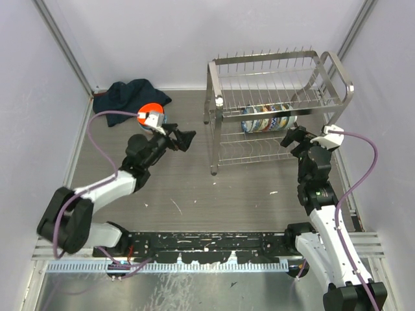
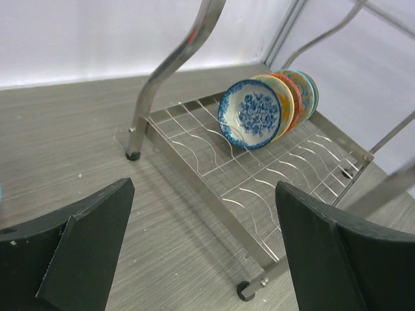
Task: Unload the bowls from the dish rack
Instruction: Pick up the bowl from the dish rack.
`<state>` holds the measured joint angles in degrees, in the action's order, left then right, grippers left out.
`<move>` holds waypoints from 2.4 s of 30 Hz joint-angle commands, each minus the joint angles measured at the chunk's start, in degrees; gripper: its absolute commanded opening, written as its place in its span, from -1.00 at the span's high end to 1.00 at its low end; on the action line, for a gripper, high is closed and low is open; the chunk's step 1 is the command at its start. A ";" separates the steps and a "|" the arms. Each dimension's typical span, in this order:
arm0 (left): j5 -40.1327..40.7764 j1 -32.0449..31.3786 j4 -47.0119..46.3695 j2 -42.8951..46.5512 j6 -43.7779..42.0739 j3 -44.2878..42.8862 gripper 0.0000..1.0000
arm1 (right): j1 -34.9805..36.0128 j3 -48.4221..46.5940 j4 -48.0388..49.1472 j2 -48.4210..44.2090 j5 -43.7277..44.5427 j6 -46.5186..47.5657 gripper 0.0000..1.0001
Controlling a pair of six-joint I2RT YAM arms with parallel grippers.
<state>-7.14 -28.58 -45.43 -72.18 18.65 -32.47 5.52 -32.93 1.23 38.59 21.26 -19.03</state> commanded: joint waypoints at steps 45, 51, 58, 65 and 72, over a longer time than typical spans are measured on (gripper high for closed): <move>-18.09 -7.19 -4.89 -49.39 -8.96 -40.39 -0.64 | -0.16 -0.73 1.90 -5.68 -1.12 0.13 -1.00; -16.94 -8.61 -3.39 -52.39 -11.37 -43.98 -0.60 | -0.23 -0.72 1.59 -6.59 -1.29 0.05 -1.00; -14.65 -9.90 -2.73 -55.58 -12.62 -48.17 -0.54 | -0.16 -0.76 1.45 -6.85 -1.39 0.07 -1.00; -12.80 -11.04 -1.93 -59.02 -12.72 -52.09 -0.51 | -0.16 -0.77 1.37 -7.17 -1.56 0.01 -1.00; -10.73 -12.04 -2.37 -61.39 -12.79 -55.01 -0.49 | -0.16 -0.84 1.28 -7.82 -1.81 -0.13 -1.00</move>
<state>-19.86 -39.88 -46.22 -132.20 7.03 -84.95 5.50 -32.88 0.99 31.83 20.03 -19.03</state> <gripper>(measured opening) 0.751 0.999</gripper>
